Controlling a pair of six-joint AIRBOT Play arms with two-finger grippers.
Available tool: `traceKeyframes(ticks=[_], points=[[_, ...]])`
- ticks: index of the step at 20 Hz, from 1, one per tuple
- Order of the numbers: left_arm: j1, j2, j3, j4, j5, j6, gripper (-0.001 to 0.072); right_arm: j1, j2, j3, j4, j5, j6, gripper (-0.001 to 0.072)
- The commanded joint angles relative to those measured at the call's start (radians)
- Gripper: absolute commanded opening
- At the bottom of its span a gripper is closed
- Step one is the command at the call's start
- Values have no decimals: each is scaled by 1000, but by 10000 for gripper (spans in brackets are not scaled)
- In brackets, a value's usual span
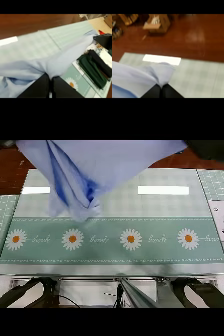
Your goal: Fold the shirts.
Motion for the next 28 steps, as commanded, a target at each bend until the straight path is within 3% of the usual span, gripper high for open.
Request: traceKeyframes(ticks=[1,6,9,12,16,18,21,25,28], points=[[-2,27,164,2,0,-68,22,-1,35,138,-28,2,51,23],[-4,41,355,-89,1,-153,22,-1,36,284,54,16,78,23],[-3,76,393,-116,-7,-166,22,-2,37,358,43,131,106,23],[-3,107,392,-65,-126,-206,22,-1,47,380,-61,333,158,23],[-3,122,374,152,-306,-254,22,-1,45,380,-272,553,193,23],[-4,121,316,230,-336,-259,22,-1,28,379,-411,649,194,23],[-22,94,197,243,-263,-241,22,-1,-32,378,-523,734,192,23],[-216,-41,98,245,-97,-123,22,-1,-174,378,-395,686,192,23],[-328,-222,99,291,-62,-80,23,-1,-309,379,-429,681,146,23]])
